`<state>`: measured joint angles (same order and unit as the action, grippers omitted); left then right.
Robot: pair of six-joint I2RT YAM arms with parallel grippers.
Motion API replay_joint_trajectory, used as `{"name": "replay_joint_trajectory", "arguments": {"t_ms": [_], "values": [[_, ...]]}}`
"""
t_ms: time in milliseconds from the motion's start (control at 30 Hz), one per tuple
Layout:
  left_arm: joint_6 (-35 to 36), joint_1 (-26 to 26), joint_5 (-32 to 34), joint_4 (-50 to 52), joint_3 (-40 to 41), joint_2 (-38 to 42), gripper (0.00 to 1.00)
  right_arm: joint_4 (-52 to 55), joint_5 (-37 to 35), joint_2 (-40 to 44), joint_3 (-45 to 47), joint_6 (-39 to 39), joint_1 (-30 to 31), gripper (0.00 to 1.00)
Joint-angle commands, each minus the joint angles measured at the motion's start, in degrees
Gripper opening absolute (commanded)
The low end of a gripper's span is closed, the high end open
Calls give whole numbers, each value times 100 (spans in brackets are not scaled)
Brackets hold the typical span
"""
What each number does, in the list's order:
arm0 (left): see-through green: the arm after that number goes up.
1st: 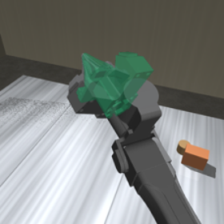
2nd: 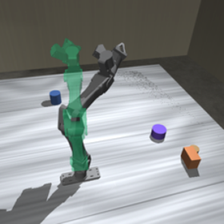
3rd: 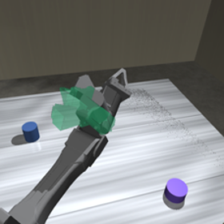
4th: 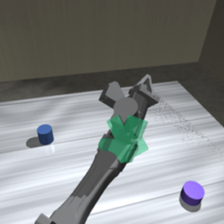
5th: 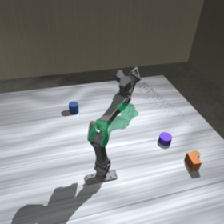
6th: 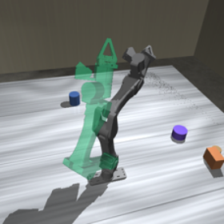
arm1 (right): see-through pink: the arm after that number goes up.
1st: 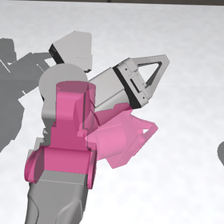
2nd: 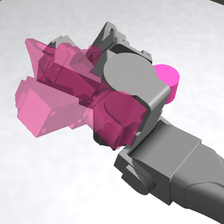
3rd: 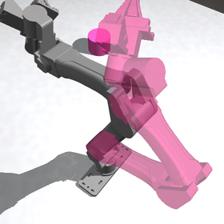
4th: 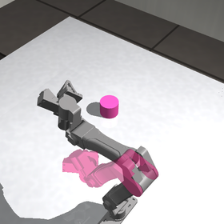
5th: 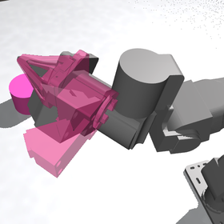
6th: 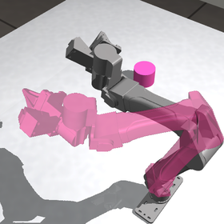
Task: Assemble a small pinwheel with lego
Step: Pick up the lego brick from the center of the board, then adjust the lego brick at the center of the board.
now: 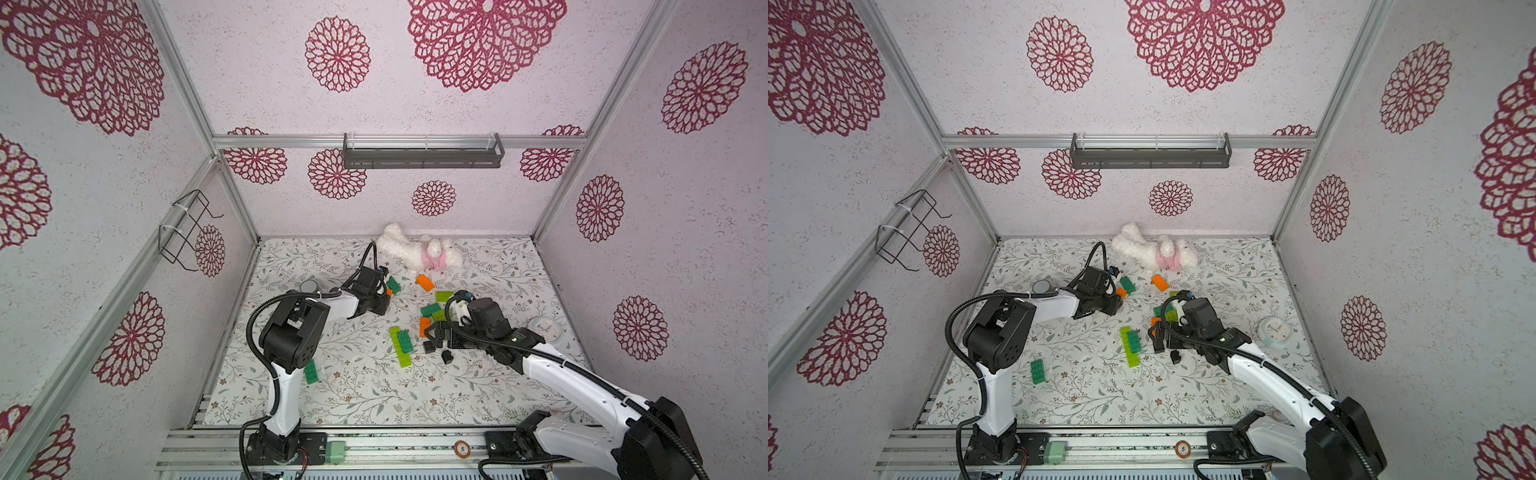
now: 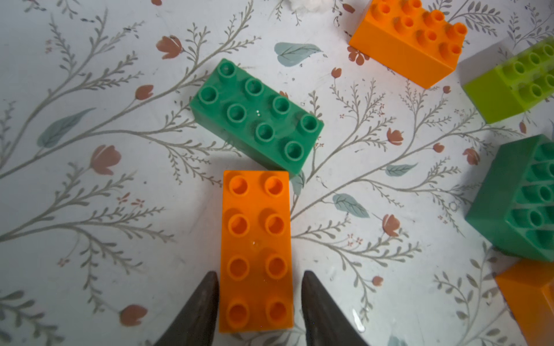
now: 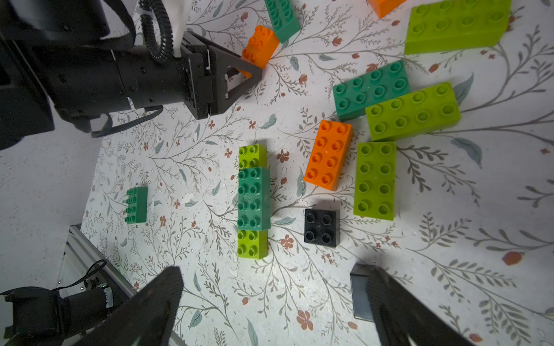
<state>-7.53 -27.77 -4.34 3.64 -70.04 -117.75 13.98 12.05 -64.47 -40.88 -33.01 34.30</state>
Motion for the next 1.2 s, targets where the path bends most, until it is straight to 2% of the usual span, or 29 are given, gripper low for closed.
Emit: {"name": "replay_joint_trajectory", "arguments": {"t_ms": [0, 133, 433, 567, 633, 833, 933, 1067, 1167], "values": [[10, -36, 20, 11, 161, 96, 44, -83, -72, -35, -36, -27, -20, 99], [-3, -66, -27, -160, 275, 177, 40, -98, -61, -82, -34, -23, -20, 99], [-87, -136, -354, -508, 538, 429, 20, -138, -69, -244, -141, 81, -21, 99], [-356, -326, -354, -1001, 1352, 1358, 19, -37, -125, -365, -295, 246, -20, 99], [-403, -452, -333, -1193, 1920, 2092, 19, -21, -95, -447, -359, 334, -20, 99], [-172, -665, -392, -1027, 3549, 4126, 20, -186, 85, -803, -473, 484, -12, 97], [-159, -858, -336, -417, 3739, 4489, 20, -112, 147, -1096, -611, 589, 6, 96], [-296, -1317, -37, -213, 3793, 4535, 18, -141, 318, -1408, -730, 631, 13, 92], [-573, -1418, 84, -194, 3822, 4359, 17, -217, 495, -1677, -815, 574, 23, 81]]}}
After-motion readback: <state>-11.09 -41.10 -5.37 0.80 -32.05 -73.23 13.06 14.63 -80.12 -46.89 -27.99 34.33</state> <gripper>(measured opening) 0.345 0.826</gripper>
